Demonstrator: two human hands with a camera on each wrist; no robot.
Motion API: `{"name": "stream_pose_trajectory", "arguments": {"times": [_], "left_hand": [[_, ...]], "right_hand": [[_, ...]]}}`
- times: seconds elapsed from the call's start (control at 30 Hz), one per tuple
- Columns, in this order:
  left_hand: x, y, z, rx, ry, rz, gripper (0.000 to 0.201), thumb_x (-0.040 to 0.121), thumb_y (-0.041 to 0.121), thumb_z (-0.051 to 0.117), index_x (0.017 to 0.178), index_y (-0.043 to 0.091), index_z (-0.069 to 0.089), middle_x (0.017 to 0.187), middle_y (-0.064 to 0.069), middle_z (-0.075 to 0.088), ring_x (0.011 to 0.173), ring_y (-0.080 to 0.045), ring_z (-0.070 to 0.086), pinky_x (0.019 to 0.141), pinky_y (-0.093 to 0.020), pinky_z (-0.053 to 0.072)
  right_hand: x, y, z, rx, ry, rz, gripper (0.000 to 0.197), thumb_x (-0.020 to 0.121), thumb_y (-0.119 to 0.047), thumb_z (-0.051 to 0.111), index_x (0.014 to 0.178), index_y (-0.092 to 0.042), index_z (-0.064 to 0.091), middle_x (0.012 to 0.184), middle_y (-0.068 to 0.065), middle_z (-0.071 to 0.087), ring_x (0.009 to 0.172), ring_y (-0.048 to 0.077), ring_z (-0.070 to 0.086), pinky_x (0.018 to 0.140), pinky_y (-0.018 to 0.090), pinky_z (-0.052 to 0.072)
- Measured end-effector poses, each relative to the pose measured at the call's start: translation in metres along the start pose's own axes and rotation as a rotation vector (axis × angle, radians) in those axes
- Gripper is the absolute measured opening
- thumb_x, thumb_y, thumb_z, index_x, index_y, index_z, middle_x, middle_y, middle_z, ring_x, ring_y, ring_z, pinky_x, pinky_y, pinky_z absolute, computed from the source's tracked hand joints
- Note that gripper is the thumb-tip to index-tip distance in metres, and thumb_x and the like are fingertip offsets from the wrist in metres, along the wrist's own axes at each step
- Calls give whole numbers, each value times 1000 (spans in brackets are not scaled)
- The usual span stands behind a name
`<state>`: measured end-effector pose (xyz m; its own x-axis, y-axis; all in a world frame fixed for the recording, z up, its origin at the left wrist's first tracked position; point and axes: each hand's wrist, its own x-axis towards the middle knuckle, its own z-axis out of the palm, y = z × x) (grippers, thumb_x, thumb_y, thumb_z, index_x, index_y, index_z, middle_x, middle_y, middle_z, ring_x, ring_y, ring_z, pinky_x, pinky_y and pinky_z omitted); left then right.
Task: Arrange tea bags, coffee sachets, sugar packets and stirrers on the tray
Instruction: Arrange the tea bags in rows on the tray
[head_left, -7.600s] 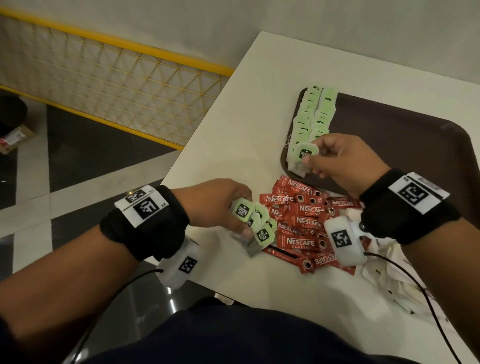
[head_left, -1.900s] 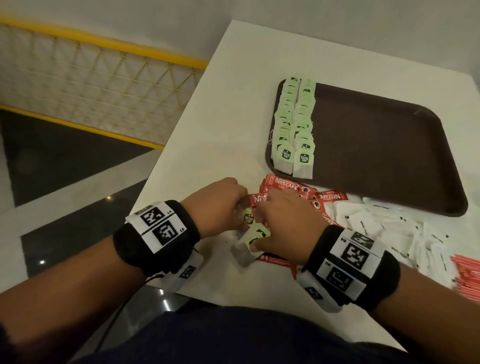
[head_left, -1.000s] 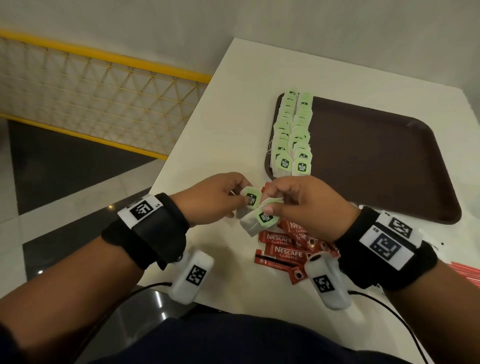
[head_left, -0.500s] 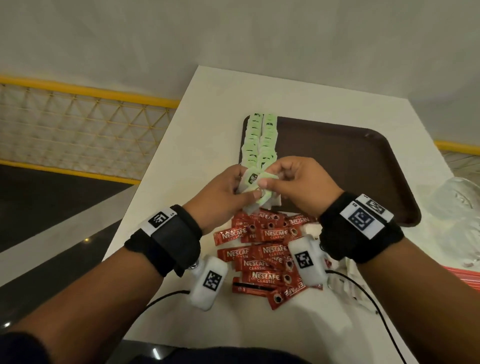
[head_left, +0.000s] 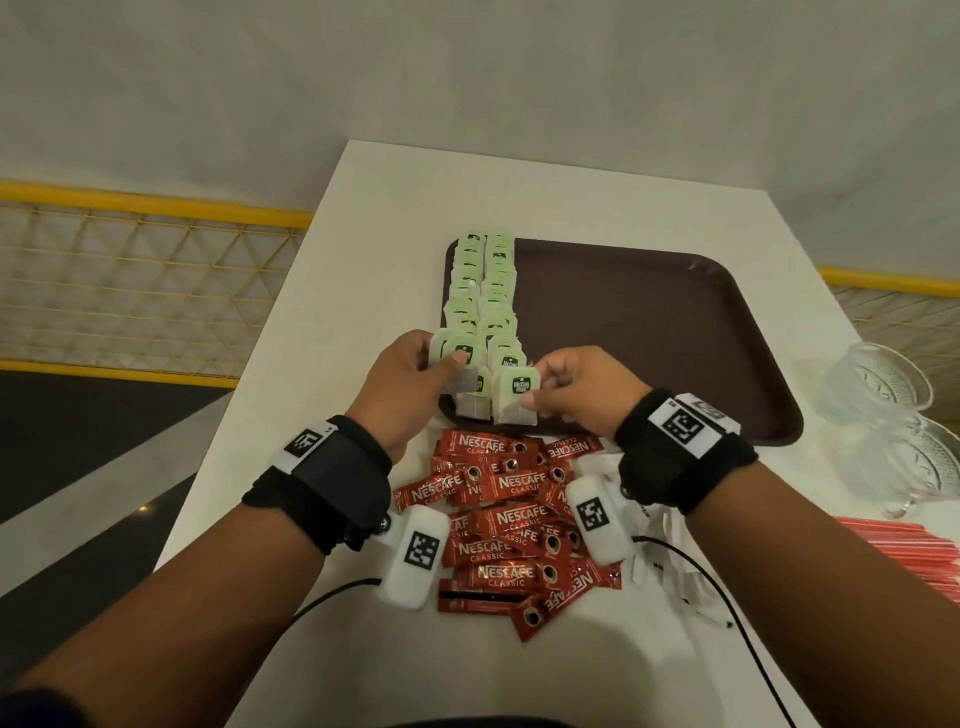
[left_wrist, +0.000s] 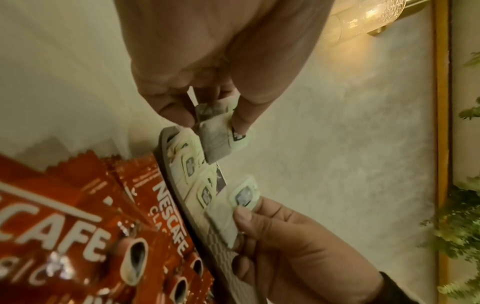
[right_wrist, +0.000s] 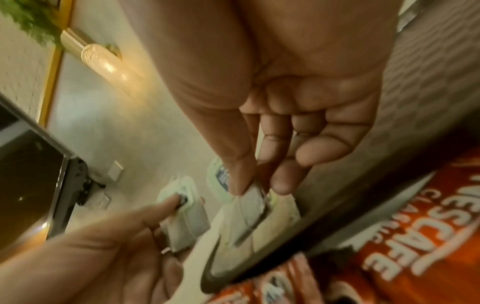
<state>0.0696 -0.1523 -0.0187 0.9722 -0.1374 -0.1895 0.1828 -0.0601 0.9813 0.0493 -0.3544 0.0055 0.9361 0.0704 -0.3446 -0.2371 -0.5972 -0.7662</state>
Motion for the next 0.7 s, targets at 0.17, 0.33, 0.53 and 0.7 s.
{"name": "stream_pose_trajectory", "arguments": {"times": [0.17, 0.33, 0.53, 0.7], "left_hand": [[8, -7, -12, 82, 22, -15, 10, 93, 21, 67, 91, 15, 58, 97, -8, 69, 79, -13, 61, 62, -22, 48], [11, -10, -18, 68, 18, -37, 14, 91, 20, 69, 95, 11, 59, 88, -3, 69, 63, -2, 62, 56, -18, 50], [9, -10, -20, 52, -25, -64, 17, 86, 17, 75, 92, 8, 61, 94, -10, 75, 68, -7, 67, 56, -18, 51], [8, -5, -10, 63, -66, -58, 16, 81, 15, 79, 87, 12, 65, 94, -11, 76, 81, -25, 72, 69, -36, 60]], "right_hand": [[14, 5, 14, -121, 52, 15, 15, 79, -17, 78, 88, -9, 69, 87, 13, 72, 70, 18, 62, 74, 38, 56], [23, 1, 13, -253, 102, 19, 27, 77, -21, 80, 98, -12, 66, 86, 1, 68, 75, 13, 61, 76, 29, 51], [18, 4, 10, -237, 207, -19, 37, 73, -29, 82, 101, -21, 59, 87, -1, 63, 74, 11, 59, 67, 25, 49], [13, -13, 17, -69, 128, -91, 21, 80, -31, 77, 93, -18, 66, 85, 8, 69, 76, 16, 63, 75, 30, 51]]}}
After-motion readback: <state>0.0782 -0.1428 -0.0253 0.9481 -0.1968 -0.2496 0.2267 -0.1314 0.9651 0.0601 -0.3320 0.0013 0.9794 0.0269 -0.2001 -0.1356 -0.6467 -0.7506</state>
